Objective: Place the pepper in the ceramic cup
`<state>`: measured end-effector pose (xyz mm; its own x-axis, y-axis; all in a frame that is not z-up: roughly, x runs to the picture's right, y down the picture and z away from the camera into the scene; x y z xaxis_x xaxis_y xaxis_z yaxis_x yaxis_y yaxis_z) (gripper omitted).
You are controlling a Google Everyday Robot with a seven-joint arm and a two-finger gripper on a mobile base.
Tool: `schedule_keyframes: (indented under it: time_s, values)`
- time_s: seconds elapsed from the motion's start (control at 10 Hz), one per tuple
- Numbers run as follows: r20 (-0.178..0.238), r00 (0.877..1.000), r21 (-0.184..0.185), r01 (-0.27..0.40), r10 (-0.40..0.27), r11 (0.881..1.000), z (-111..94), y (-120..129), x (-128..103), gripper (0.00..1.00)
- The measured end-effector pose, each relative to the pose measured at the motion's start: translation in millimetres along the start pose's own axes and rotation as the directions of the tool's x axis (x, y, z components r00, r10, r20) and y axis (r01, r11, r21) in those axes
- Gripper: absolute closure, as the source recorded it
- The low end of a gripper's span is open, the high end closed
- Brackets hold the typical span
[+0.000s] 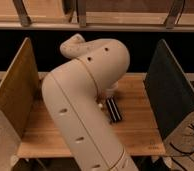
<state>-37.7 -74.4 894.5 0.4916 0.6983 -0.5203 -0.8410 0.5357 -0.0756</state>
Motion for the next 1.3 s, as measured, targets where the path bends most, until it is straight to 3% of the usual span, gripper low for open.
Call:
schedule_keyframes:
  time_s: [0.8, 1.1, 1.3]
  values:
    - [0.002, 1.000, -0.013, 0.005, -0.005, 1.000, 0.1, 2.2, -0.2, 0.20]
    - [0.047, 0.998, -0.133, 0.047, -0.041, 0.990, -16.9, 27.6, -3.0, 0.20]
    - [0.072, 0.995, -0.166, 0.084, -0.073, 0.983, -31.4, 38.5, -3.0, 0.20]
